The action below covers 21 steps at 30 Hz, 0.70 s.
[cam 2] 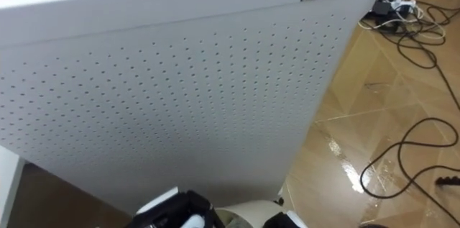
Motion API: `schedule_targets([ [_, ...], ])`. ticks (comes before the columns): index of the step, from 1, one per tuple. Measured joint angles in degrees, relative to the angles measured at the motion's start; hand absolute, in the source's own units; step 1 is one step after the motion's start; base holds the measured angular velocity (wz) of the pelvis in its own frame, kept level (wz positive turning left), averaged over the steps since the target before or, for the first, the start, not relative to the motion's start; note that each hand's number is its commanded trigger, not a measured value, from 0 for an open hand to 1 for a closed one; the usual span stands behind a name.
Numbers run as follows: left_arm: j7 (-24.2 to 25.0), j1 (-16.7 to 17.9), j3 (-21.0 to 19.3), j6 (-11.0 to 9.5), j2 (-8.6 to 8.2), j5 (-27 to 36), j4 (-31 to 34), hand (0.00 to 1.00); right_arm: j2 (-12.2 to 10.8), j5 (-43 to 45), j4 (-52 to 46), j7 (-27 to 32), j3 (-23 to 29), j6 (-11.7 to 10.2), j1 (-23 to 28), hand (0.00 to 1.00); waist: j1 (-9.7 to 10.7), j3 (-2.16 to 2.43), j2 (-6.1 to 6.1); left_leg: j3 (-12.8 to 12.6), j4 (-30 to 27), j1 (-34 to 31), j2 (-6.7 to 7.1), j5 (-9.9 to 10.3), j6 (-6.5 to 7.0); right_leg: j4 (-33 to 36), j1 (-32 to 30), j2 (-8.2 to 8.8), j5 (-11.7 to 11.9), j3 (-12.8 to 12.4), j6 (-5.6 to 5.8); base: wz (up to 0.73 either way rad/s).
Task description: Pick garbage
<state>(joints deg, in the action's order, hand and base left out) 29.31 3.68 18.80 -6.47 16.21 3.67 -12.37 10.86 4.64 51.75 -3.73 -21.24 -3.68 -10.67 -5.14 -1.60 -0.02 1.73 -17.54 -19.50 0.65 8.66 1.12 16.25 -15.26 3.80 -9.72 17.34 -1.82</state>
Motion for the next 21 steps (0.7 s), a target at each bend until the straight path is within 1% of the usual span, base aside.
schedule_targets([
  [2, 0.0, 0.0, 0.0, 0.0, -0.04, -0.2, -1.1, 1.00, 0.2, 0.0, 0.0, 0.0, 0.0, 0.0, 0.0, 1.00, 0.0, 0.11, -0.36, -0.1, -0.1, -0.6, 0.06, -0.1, 0.17, 0.6, -0.7, 0.05, 0.0, 0.0, -0.01, 0.00],
  [4, -0.1, -0.1, 0.0, 0.0, -0.04, -0.2, -1.7, 1.00, 0.3, -0.1, 0.0, 0.1, 0.0, 0.0, 0.0, 1.00, 0.1, 0.26, -1.11, 0.0, -0.1, -1.2, 0.13, -0.4, 0.24, 1.0, -1.4, 0.18, 0.1, -0.1, -0.03, 0.00],
  [7, -0.4, -0.9, 0.0, 0.0, -0.20, -0.4, -2.7, 1.00, 0.4, 0.1, 0.0, 0.7, 0.0, 0.0, 0.0, 1.00, 0.1, 0.26, -1.85, -0.1, -0.1, -2.1, 0.16, -0.8, 0.18, 1.7, -2.6, 0.37, 0.1, -0.3, -0.07, 0.00],
  [9, -0.8, -1.7, 0.0, 0.0, -0.45, -1.0, -4.2, 1.00, 0.4, 0.2, 0.0, 0.7, 0.0, 0.0, 0.0, 1.00, 0.2, 0.23, -1.99, -0.4, -0.1, -2.5, 0.14, -1.0, 0.14, 2.4, -3.3, 0.50, 0.0, -0.4, -0.23, -0.02],
  [12, -1.9, -2.7, 0.0, 0.0, -0.98, -1.0, -6.9, 1.00, 0.7, 0.0, 0.0, 0.7, -0.1, 0.0, 0.1, 1.00, 0.3, 0.23, -2.02, -2.1, 0.0, -2.9, 0.02, -1.3, 0.26, 2.5, -3.9, 0.60, -0.1, -0.4, -0.40, 0.01],
  [13, -2.4, -2.8, 0.1, 0.0, -1.03, -1.1, -7.4, 0.74, 0.7, -0.1, 0.0, 0.7, -0.2, 0.0, 0.1, 1.00, 0.4, 0.23, -2.01, -3.4, 0.0, -3.0, -0.08, -1.3, 0.33, 2.5, -3.9, 0.59, -0.2, -0.4, -0.41, 0.05],
  [14, -2.6, -2.8, 0.2, 0.0, -1.03, -1.1, -7.5, 0.41, 0.8, -0.2, 0.0, 0.7, -0.2, 0.0, 0.2, 1.00, 0.5, 0.23, -2.01, -3.6, 0.0, -3.0, -0.18, -1.4, 0.37, 2.4, -3.9, 0.60, -0.2, -0.3, -0.40, 0.05],
  [15, -2.9, -2.9, 0.2, 0.0, -1.06, -1.1, -7.7, 0.00, 0.8, -0.1, 0.0, 0.7, -0.4, 0.0, 0.3, 1.00, 0.5, 0.23, -2.01, -3.9, 0.0, -3.0, -0.46, -1.4, 0.40, 2.4, -3.9, 0.63, -0.2, -0.2, -0.38, 0.05],
  [21, -4.0, -3.2, 0.1, 0.1, -1.14, -3.9, -10.9, 0.00, 0.6, -0.1, -0.1, 0.4, -0.6, 0.0, 1.2, 1.00, 0.4, 0.24, -2.01, -3.9, -0.1, -3.4, -0.46, -1.4, 0.41, 2.0, -3.8, 0.56, -0.2, 0.2, -0.37, 0.04],
])
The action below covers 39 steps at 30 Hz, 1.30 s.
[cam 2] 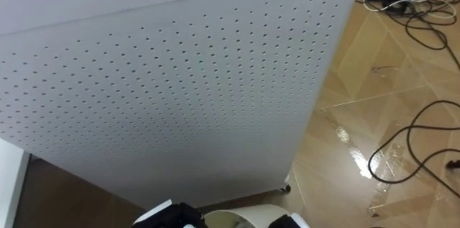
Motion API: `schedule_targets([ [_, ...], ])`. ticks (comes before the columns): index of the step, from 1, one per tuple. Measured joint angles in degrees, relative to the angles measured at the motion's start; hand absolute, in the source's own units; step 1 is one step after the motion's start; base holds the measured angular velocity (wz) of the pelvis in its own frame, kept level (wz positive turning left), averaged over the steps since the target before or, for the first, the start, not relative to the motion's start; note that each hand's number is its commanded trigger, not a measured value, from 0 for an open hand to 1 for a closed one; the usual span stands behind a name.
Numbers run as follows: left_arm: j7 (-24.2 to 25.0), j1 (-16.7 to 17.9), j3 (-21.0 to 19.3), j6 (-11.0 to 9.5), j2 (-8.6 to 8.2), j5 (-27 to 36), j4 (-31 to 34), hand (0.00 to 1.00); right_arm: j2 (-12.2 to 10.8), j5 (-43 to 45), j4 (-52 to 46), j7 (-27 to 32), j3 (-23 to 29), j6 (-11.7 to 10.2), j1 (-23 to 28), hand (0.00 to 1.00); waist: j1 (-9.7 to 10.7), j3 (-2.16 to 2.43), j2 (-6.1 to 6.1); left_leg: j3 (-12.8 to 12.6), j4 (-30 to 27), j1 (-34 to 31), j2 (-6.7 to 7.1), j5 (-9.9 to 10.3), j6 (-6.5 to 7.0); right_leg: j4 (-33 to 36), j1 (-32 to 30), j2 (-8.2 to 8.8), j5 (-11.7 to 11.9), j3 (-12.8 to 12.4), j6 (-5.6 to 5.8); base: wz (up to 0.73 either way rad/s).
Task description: Pick garbage
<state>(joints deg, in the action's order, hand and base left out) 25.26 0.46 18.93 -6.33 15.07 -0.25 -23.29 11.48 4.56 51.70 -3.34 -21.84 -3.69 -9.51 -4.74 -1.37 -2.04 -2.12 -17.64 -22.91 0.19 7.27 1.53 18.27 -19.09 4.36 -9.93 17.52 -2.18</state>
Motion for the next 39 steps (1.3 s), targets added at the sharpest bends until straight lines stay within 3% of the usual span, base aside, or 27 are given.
schedule_targets([
  [14, -2.3, 0.0, -0.9, -0.8, -0.61, -3.2, -2.1, 0.00, 0.0, 0.3, 0.0, -1.6, 0.6, -0.7, 3.1, 1.00, 1.8, -0.01, 0.04, -0.1, -0.7, 0.3, 0.03, -0.1, 0.24, 0.6, 0.7, 0.29, -0.2, 0.2, 0.10, 0.02],
  [39, -2.2, 0.3, 0.4, -1.3, -1.33, -2.5, -1.0, 0.00, 0.6, 0.2, -0.6, -3.1, 0.6, -0.6, 3.5, 1.00, 1.7, 0.16, 0.26, -0.9, -1.4, 0.6, -0.26, -0.1, 0.22, 1.7, 0.7, 0.32, -0.5, 0.0, -0.20, 0.00],
])
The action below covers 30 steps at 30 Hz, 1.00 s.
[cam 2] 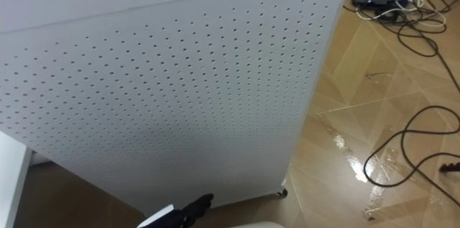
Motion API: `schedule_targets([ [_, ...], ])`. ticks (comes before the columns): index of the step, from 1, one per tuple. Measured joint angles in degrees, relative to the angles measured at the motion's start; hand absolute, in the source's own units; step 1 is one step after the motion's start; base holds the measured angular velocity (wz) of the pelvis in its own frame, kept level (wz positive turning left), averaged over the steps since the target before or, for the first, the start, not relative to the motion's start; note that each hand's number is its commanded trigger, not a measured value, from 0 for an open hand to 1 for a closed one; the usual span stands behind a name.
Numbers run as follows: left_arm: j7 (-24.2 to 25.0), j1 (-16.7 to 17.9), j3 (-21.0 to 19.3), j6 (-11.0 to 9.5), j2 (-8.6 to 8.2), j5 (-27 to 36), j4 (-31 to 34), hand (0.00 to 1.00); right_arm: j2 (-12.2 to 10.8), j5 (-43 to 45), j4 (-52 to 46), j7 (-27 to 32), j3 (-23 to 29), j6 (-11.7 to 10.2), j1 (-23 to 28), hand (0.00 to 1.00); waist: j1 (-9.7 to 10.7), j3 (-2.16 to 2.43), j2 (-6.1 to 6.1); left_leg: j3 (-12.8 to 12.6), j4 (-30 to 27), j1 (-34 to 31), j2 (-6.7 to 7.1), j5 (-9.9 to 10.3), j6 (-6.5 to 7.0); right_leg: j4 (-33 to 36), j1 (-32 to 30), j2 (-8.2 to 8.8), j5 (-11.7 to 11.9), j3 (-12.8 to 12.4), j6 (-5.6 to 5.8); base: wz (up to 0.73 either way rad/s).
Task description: Pick garbage
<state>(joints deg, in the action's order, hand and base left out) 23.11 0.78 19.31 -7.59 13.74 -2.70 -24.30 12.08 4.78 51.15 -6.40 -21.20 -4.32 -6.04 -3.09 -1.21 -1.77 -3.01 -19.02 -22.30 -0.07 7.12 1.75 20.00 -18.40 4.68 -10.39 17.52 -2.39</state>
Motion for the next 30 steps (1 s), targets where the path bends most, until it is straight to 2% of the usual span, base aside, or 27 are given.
schedule_targets([
  [14, 0.1, 0.5, 0.0, 0.0, -0.74, 0.0, -0.6, 0.00, 0.1, -0.3, 0.3, 0.0, 0.0, 0.0, 0.3, 1.00, -0.1, 0.06, 0.19, 0.0, 0.0, 1.7, 0.01, 0.0, -0.01, 0.4, 1.2, 0.16, -0.2, -0.1, -0.08, 0.00],
  [20, -0.1, 3.2, -1.9, 0.0, -0.79, 2.2, -1.8, 0.00, 1.3, -2.0, 1.2, 0.0, 2.2, -0.1, 2.6, 1.00, -0.4, 0.13, 0.25, 0.5, 0.7, 4.5, 0.37, 0.0, -0.02, -0.4, 4.4, 0.25, -0.6, 0.4, 0.24, 0.07],
  [21, -0.4, 4.7, -3.0, -0.2, -0.77, 2.5, -2.0, 0.00, 1.3, -2.9, 1.3, 0.3, 3.0, -0.1, 3.6, 1.00, -0.3, 0.31, 0.40, 0.6, 1.3, 5.4, 0.55, 0.0, -0.02, -0.6, 5.1, 0.36, -0.9, 0.4, 0.40, 0.07],
  [22, -0.9, 5.8, -3.8, -0.7, -0.82, 2.9, -3.9, 0.00, 1.3, -3.5, 1.9, 0.7, 4.4, -0.2, 4.6, 1.00, -0.3, 0.41, 0.52, 0.8, 1.9, 6.7, 0.77, 0.0, -0.02, -1.1, 6.4, 0.37, -1.0, 0.5, 0.53, 0.11],
  [25, -3.6, 9.1, -6.3, -1.0, -0.89, 3.3, -10.0, 0.00, 1.5, -7.1, 2.3, 1.7, 6.8, -0.6, 8.6, 1.00, -0.2, 1.28, 0.97, 1.6, 3.7, 9.6, 0.94, -0.1, -0.09, -3.4, 10.0, 0.20, -1.0, 1.6, 0.82, 0.15],
  [26, -4.3, 9.6, -6.7, -1.1, -0.96, 3.3, -11.6, 0.00, 1.5, -8.1, 2.7, 2.1, 7.1, -0.8, 9.5, 1.00, -0.2, 1.32, 1.17, 1.7, 4.1, 10.4, 0.99, -0.1, -0.10, -3.8, 10.8, 0.15, -1.0, 1.7, 0.85, 0.10],
  [28, -7.7, 11.2, -8.6, -1.2, -1.52, 3.9, -19.1, 0.00, 1.4, -11.5, 4.5, 2.7, 7.9, -0.9, 11.5, 1.00, -0.2, 1.49, 1.38, 1.8, 6.0, 13.4, 1.35, -0.1, -0.14, -5.8, 14.3, 0.00, -1.0, 2.3, 1.26, 0.09],
  [30, -9.7, 12.6, -10.9, -1.2, -2.10, 5.8, -22.9, 0.00, 0.9, -12.7, 5.9, 2.8, 10.2, -1.6, 12.9, 1.00, 0.2, 1.32, 1.77, 2.3, 7.1, 15.1, 1.73, -0.1, -0.15, -7.6, 16.3, -0.21, -0.9, 2.9, 1.54, 0.16],
])
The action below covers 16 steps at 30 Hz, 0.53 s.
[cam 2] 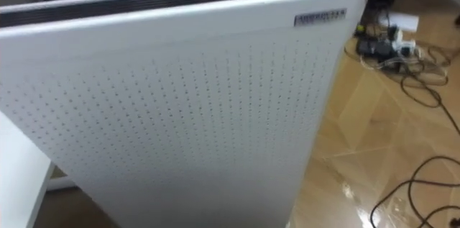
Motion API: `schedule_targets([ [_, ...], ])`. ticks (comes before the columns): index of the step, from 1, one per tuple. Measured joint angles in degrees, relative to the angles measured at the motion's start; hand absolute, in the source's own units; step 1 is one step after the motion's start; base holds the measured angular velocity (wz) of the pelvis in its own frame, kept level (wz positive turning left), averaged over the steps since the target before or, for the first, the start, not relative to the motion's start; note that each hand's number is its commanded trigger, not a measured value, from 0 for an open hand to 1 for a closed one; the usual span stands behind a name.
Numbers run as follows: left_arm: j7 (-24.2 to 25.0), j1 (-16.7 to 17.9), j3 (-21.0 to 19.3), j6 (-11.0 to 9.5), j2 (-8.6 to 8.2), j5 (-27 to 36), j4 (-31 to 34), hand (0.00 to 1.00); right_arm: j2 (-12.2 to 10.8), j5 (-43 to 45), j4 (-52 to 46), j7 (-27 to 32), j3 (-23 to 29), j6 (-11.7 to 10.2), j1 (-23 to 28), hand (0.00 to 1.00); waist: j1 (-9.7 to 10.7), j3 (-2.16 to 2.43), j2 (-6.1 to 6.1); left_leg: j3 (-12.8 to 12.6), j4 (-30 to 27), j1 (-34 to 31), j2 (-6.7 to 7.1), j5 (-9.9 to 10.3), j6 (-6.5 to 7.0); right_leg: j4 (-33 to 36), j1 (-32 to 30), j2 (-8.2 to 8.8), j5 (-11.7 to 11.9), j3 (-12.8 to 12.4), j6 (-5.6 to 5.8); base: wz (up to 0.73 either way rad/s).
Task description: Pick garbage
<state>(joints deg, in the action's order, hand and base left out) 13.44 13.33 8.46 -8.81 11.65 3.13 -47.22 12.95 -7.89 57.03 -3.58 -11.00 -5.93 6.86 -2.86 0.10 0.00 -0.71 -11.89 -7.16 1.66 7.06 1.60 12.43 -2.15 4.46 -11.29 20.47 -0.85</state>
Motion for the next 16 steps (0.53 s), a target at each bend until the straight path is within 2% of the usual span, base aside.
schedule_targets([
  [5, -4.4, -0.1, -4.7, -0.8, -3.20, 4.3, -7.4, 0.00, -2.0, -4.1, 5.6, 2.1, 3.8, -0.5, 0.4, 1.00, -0.3, -0.10, 0.29, -0.4, 1.5, 3.0, 0.19, 0.1, -0.05, -2.5, 3.5, -0.25, 0.4, 0.2, 0.37, 0.03],
  [10, -7.3, -0.4, -7.6, -0.9, -4.34, 5.0, -10.3, 0.00, -3.0, -8.0, 8.1, 2.1, 6.1, -0.7, 1.4, 1.00, -0.2, -0.17, 0.79, -1.6, 2.5, 5.1, 0.12, 0.2, -0.16, -3.9, 5.3, -0.37, 0.4, -0.2, 0.46, -0.07],
  [12, -7.9, -0.4, -9.7, -0.9, -4.67, 5.4, -11.7, 0.00, -3.6, -8.1, 9.0, 2.1, 7.3, -0.7, 1.4, 1.00, -0.5, -0.22, 1.06, -2.3, 2.6, 6.1, 0.00, 0.6, -0.35, -4.0, 6.1, -0.57, 0.3, -1.3, 0.42, -0.25],
  [16, -7.9, -0.8, -12.0, -0.1, -5.55, 6.4, -14.3, 0.00, -3.6, -8.6, 11.1, 1.5, 8.2, -0.3, 1.1, 1.00, -0.6, -0.16, 0.70, -2.3, 2.5, 8.0, -0.13, 1.6, -0.47, -4.7, 7.5, -0.83, 0.2, -2.3, 0.51, -0.16],
])
